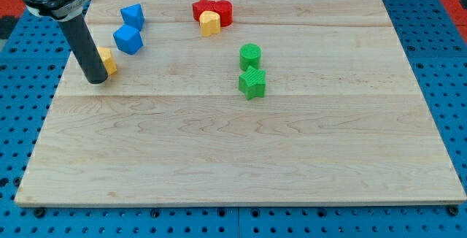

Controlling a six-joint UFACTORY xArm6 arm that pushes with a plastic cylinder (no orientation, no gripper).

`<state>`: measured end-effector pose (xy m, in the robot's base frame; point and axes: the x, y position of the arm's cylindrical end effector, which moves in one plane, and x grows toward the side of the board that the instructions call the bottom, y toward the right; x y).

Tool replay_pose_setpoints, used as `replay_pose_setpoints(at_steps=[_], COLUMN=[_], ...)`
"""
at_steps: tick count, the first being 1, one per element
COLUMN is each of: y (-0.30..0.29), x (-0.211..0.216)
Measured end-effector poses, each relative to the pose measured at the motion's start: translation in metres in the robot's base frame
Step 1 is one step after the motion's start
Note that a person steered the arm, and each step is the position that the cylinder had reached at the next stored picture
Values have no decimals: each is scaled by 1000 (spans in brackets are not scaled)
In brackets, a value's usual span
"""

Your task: Move your arm to the left of the yellow hexagon

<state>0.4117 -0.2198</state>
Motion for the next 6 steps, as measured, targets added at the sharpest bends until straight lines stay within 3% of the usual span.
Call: replay_pose_setpoints(at_steps=[2, 4, 6], y=[9, -71, -73], x=[0, 0, -21])
